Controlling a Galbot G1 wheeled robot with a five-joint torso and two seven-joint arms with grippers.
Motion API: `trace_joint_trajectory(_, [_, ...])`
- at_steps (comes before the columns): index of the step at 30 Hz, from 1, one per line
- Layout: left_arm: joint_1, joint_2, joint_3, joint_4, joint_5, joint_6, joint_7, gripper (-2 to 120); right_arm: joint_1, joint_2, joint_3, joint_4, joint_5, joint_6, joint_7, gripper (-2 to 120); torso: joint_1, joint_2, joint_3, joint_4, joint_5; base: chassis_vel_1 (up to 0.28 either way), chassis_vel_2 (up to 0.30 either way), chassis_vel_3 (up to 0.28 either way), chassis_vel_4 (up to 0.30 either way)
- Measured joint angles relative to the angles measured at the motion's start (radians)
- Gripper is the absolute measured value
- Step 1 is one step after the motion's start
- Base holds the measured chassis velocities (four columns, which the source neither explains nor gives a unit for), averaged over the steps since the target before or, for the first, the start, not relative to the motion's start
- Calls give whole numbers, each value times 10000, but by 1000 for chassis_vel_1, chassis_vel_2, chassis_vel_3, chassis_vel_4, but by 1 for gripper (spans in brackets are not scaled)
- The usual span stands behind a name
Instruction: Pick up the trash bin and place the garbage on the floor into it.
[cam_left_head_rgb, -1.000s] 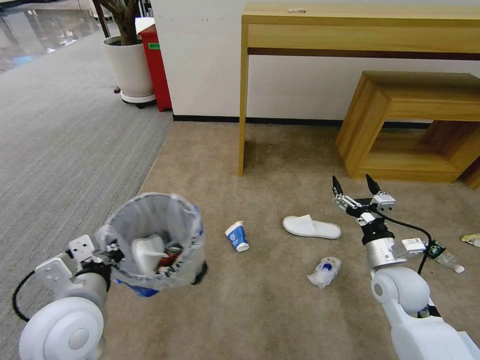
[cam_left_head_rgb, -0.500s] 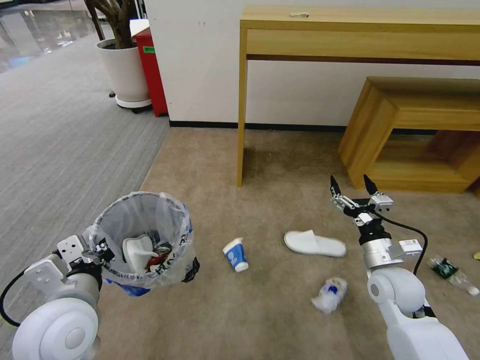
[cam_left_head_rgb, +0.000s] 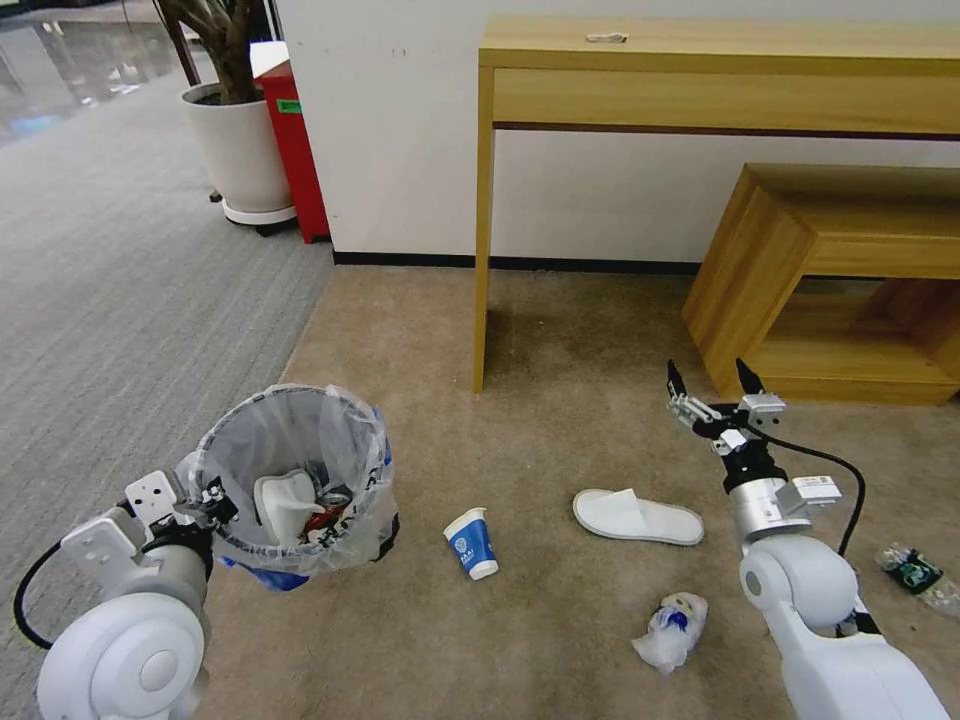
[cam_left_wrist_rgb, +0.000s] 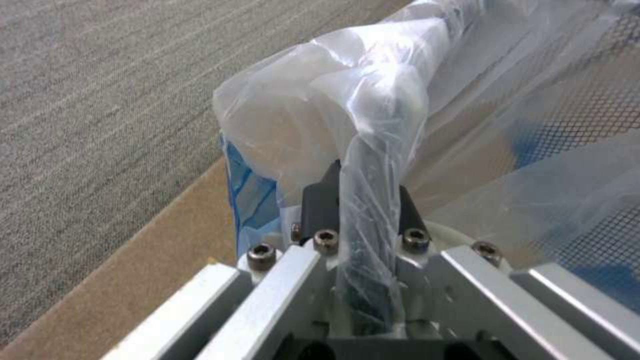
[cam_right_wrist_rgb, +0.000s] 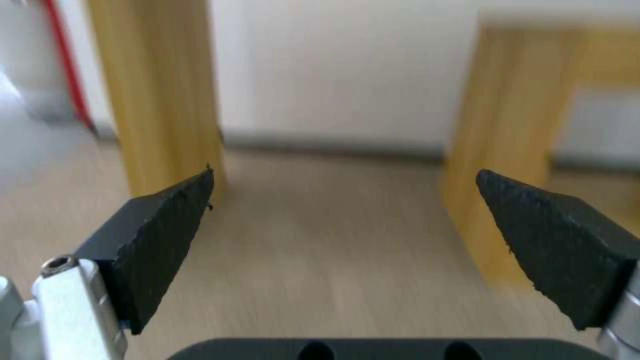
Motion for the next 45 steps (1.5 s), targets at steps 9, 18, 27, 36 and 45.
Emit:
trace_joint_trajectory(9, [118, -8, -98, -186, -28, -1, 5, 1, -183, -360, -455, 1002, 3191, -5915, 3891, 100, 0, 0, 1, 0, 1, 0, 0, 0, 0])
trace_joint_trajectory(18, [174, -33, -106, -262, -15, -26, 13, 1, -519, -645, -779, 420, 4608, -6144, 4721, 100, 0, 0, 2, 0, -1, 0, 0, 0, 0])
trace_joint_trajectory(27, [240, -59, -120, -283, 38, -68, 41, 1, -650, -653, -1627, -910, 5021, -6020, 5079, 100, 0, 0, 2, 0, -1, 0, 0, 0, 0])
trace_joint_trajectory(36, [290, -13, -198, -287, 31, -112, 88, 1, -346, -328, -2182, -1991, 5002, -5960, 5090, 100, 0, 0, 2, 0, -1, 0, 0, 0, 0])
trace_joint_trajectory(45, [283, 22, -192, -260, 42, -122, 88, 1, -65, -183, -2470, -2675, 5144, -5939, 5018, 100, 0, 0, 2, 0, -1, 0, 0, 0, 0])
